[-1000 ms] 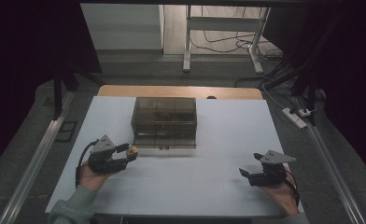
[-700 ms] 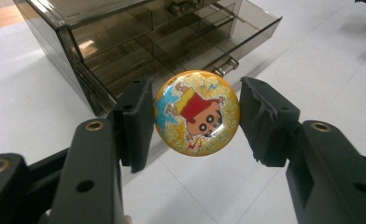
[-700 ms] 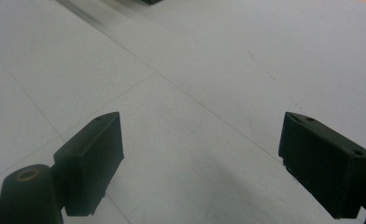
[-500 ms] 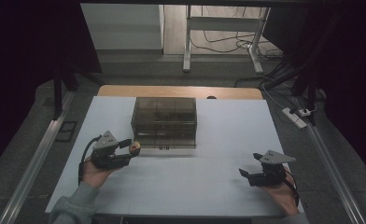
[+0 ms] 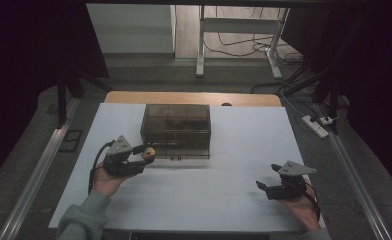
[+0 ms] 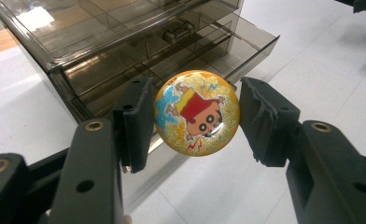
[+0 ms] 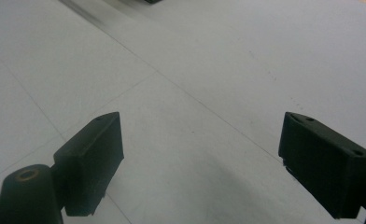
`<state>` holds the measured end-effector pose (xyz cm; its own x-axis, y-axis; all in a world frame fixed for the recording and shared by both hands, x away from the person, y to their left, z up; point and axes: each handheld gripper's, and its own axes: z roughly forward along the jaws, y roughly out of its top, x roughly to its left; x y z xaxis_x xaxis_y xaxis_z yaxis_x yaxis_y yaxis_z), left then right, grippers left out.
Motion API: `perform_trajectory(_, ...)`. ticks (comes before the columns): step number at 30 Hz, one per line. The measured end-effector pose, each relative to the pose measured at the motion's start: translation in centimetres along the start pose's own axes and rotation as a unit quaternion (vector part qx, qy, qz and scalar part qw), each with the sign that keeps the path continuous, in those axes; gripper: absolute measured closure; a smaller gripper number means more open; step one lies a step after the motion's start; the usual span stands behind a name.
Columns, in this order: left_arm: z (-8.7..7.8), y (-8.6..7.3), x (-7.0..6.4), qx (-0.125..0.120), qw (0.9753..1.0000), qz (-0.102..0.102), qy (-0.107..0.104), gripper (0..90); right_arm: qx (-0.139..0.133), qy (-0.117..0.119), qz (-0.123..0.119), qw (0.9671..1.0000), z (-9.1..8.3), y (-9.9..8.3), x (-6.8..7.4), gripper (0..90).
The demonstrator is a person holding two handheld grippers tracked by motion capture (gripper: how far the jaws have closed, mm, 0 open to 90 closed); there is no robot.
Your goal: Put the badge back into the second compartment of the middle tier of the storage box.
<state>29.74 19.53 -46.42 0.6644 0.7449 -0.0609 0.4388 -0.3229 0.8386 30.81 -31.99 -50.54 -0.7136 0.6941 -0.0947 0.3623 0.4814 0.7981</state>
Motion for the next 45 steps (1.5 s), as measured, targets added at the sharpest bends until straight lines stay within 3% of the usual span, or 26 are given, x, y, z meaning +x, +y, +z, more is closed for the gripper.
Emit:
perform_trajectory(22,2.6,1.4,0.6,0.018,0.9998,0.008,0.003,46.8,0.003,0.004,-0.001,1.0,0.0,0.0,0.0,13.8)
perform_trajectory(45,6.3,3.4,0.2,0.032,0.9992,0.017,-0.018,46.8,0.003,0.003,-0.001,1.0,0.0,0.0,0.0,13.9)
